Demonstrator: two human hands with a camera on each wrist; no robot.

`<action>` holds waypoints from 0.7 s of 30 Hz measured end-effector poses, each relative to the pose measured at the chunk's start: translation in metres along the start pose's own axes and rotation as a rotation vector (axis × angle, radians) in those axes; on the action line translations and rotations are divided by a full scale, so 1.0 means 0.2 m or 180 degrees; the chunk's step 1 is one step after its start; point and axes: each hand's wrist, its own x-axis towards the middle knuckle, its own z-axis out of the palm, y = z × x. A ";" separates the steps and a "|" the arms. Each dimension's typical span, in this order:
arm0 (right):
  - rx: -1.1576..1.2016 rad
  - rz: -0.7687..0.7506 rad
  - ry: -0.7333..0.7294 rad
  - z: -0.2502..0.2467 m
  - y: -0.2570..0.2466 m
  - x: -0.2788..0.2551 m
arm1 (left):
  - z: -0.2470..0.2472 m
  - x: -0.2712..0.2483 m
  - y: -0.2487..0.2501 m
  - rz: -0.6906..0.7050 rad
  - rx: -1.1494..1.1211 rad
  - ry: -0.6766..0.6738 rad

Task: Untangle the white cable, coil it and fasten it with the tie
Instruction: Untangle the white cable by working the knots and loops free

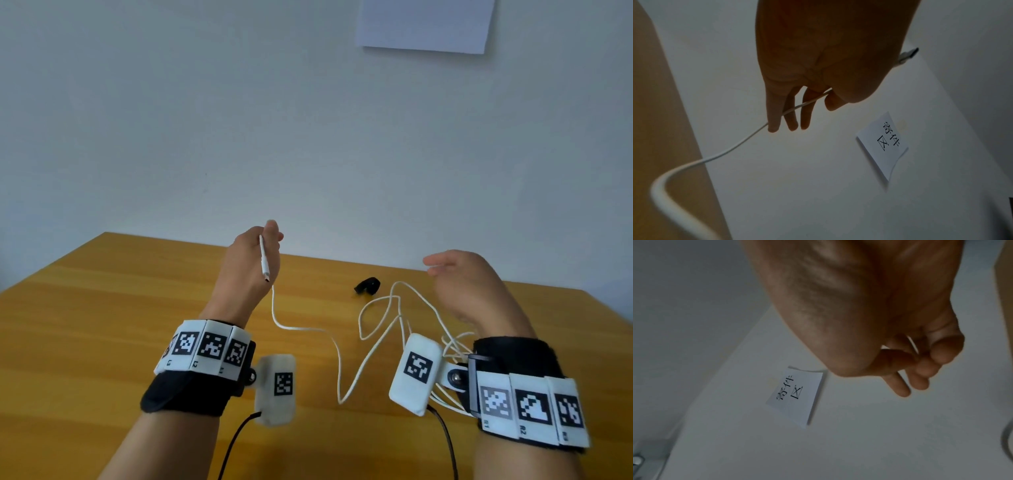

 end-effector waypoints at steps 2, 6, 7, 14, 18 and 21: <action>0.0418 -0.0261 0.0084 -0.01 -0.06 -0.04 | 0.01 -0.01 0.01 0.0058 -0.0307 0.0001; 0.0703 -0.0909 -0.0528 0.01 -0.16 -0.11 | 0.06 -0.04 0.06 0.0200 -0.1221 -0.0319; 0.0636 -0.1009 -0.0791 0.05 -0.19 -0.12 | 0.07 -0.04 0.08 0.0188 -0.1451 -0.0425; 0.0394 -0.1436 -0.1268 0.32 -0.20 -0.07 | 0.13 -0.09 0.17 0.0247 -0.2313 -0.1198; 0.0475 -0.1322 -0.0818 0.31 -0.16 -0.04 | 0.07 -0.09 0.16 0.0597 -0.1560 -0.1491; 0.0445 -0.1425 -0.0350 0.27 -0.10 -0.01 | 0.02 -0.07 0.13 0.0323 -0.1345 -0.1562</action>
